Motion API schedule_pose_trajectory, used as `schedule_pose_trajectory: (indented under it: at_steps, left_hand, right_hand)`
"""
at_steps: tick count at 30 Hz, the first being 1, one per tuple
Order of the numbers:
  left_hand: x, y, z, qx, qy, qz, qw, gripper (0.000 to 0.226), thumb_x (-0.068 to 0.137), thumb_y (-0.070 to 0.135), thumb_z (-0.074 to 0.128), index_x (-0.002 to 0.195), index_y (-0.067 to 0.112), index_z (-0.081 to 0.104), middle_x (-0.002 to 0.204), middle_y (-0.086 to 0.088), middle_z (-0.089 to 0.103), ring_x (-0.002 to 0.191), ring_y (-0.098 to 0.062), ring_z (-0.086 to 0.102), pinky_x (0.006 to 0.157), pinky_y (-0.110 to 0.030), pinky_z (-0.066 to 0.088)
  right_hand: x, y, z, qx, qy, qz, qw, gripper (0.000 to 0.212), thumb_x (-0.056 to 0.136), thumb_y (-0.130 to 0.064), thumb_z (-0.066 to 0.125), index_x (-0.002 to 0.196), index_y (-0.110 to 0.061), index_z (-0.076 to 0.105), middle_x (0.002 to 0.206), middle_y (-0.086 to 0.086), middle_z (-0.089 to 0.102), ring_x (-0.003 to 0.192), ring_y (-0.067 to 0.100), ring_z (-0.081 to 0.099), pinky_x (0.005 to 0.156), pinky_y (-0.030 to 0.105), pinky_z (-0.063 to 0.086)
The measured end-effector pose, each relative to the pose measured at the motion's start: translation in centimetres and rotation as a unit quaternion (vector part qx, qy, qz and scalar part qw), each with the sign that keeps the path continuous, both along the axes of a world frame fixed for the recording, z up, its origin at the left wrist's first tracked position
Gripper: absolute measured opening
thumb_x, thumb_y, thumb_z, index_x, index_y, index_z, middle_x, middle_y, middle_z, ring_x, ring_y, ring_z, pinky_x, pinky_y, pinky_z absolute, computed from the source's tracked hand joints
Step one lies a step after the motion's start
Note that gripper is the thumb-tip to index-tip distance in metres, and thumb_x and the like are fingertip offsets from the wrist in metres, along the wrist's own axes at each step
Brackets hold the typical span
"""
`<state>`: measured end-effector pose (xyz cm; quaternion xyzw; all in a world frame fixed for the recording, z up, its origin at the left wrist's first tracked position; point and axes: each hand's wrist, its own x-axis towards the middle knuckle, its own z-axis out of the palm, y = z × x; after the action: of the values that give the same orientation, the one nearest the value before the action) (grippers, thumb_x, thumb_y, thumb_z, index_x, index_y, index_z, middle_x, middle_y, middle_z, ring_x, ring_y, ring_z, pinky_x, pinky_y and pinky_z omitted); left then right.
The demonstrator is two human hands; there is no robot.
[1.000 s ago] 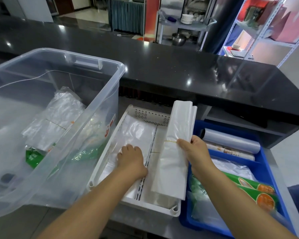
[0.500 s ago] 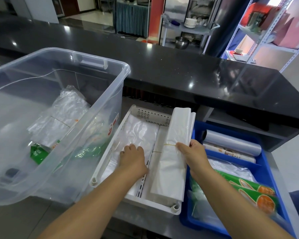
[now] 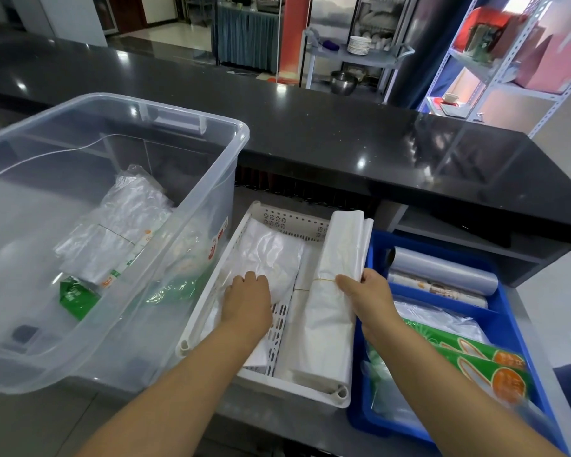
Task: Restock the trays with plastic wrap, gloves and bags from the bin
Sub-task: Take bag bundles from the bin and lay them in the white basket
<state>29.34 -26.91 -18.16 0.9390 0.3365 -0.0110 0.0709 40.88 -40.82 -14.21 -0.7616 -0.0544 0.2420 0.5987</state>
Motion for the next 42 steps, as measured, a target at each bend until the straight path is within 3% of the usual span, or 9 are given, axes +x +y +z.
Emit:
schedule_pose_trajectory:
  at_steps: [5, 10, 13, 16, 22, 30, 35, 39, 42]
  left_hand:
    - [-0.3, 1.7, 0.4, -0.002, -0.056, 0.020, 0.998, 0.016, 0.085, -0.001, 0.047, 0.093, 0.012, 0.053, 0.100, -0.007, 0.058, 0.085, -0.024, 0.054, 0.061, -0.030, 0.035]
    - [-1.4, 2.5, 1.4, -0.092, -0.226, 0.110, 0.964, 0.019, 0.083, 0.000, 0.041, 0.069, 0.012, 0.046, 0.069, -0.003, 0.054, 0.064, -0.027, 0.052, 0.049, -0.031, 0.033]
    - [-2.1, 2.6, 2.9, -0.097, -0.308, 0.123, 0.938, 0.018, 0.086, 0.004, 0.043, 0.071, 0.012, 0.050, 0.068, -0.005, 0.056, 0.063, -0.028, 0.054, 0.055, -0.038, 0.046]
    - [-2.6, 3.0, 4.1, -0.049, -0.346, 0.111, 0.930, 0.018, 0.085, 0.003, 0.043, 0.070, 0.012, 0.049, 0.069, -0.004, 0.056, 0.061, -0.027, 0.051, 0.053, -0.035, 0.036]
    - [-3.7, 3.6, 4.4, -0.068, -0.347, 0.136, 0.925, 0.021, 0.081, 0.000, 0.042, 0.065, 0.014, 0.044, 0.062, 0.001, 0.049, 0.059, -0.024, 0.045, 0.049, -0.033, 0.026]
    - [-3.6, 4.0, 4.4, -0.063, -0.331, 0.138, 0.931, 0.016, 0.078, 0.000, 0.044, 0.068, 0.010, 0.049, 0.066, -0.002, 0.052, 0.062, -0.027, 0.044, 0.054, -0.033, 0.025]
    - [-3.1, 3.9, 4.5, -0.069, -0.322, 0.141, 0.934, 0.014, 0.079, 0.000, 0.044, 0.070, 0.008, 0.051, 0.068, -0.005, 0.055, 0.065, -0.029, 0.047, 0.056, -0.036, 0.032]
    - [-1.8, 2.5, 3.9, -0.075, -0.307, 0.105, 0.943, 0.020, 0.075, -0.002, 0.042, 0.062, 0.013, 0.042, 0.063, -0.005, 0.051, 0.062, -0.032, 0.048, 0.053, -0.038, 0.035]
    - [-0.2, 0.2, 3.0, -0.102, -0.263, 0.091, 0.955, 0.017, 0.073, -0.002, 0.038, 0.066, 0.013, 0.042, 0.058, 0.000, 0.045, 0.055, -0.027, 0.046, 0.044, -0.033, 0.030]
  right_hand:
    - [0.0, 0.3, -0.1, -0.007, -0.003, 0.006, 1.000, 0.012, 0.083, -0.013, 0.065, 0.089, -0.018, 0.056, 0.091, 0.001, 0.064, 0.080, 0.017, 0.062, 0.058, 0.025, 0.047]
    - [-0.1, 0.8, -0.4, -0.032, -0.023, 0.014, 0.999, 0.016, 0.082, -0.015, 0.066, 0.092, -0.016, 0.054, 0.092, 0.003, 0.062, 0.082, 0.020, 0.062, 0.061, 0.028, 0.050]
    - [-0.5, 1.9, -0.9, -0.047, -0.025, 0.030, 0.998, 0.017, 0.082, -0.016, 0.066, 0.091, -0.016, 0.052, 0.091, 0.003, 0.061, 0.081, 0.020, 0.062, 0.063, 0.031, 0.051]
    - [-1.5, 3.8, -1.6, -0.061, -0.023, 0.062, 0.996, 0.019, 0.083, -0.020, 0.065, 0.094, -0.013, 0.050, 0.092, 0.005, 0.062, 0.075, 0.018, 0.061, 0.055, 0.027, 0.046]
    - [-3.7, 7.2, -3.6, -0.075, 0.002, 0.116, 0.990, 0.025, 0.087, -0.022, 0.059, 0.103, -0.012, 0.043, 0.090, -0.002, 0.052, 0.073, 0.011, 0.053, 0.050, 0.018, 0.036]
    - [-4.5, 8.3, -4.4, -0.045, -0.025, 0.154, 0.987, 0.038, 0.084, -0.010, 0.057, 0.106, -0.029, 0.033, 0.085, -0.010, 0.052, 0.072, 0.006, 0.056, 0.050, 0.016, 0.040]
    - [-4.7, 8.3, -4.0, -0.116, -0.065, 0.203, 0.970, 0.020, 0.088, -0.015, 0.056, 0.107, -0.013, 0.049, 0.101, 0.005, 0.058, 0.089, 0.023, 0.059, 0.075, 0.031, 0.049]
    - [-1.9, 5.4, -2.1, -0.091, -0.102, 0.102, 0.985, 0.032, 0.091, -0.006, 0.051, 0.122, -0.013, 0.054, 0.113, 0.000, 0.055, 0.099, 0.021, 0.061, 0.089, 0.038, 0.053]
    - [0.6, 2.9, -0.6, -0.018, -0.115, -0.004, 0.993, 0.025, 0.089, -0.001, 0.048, 0.103, -0.019, 0.059, 0.102, -0.003, 0.059, 0.090, 0.015, 0.062, 0.075, 0.029, 0.056]
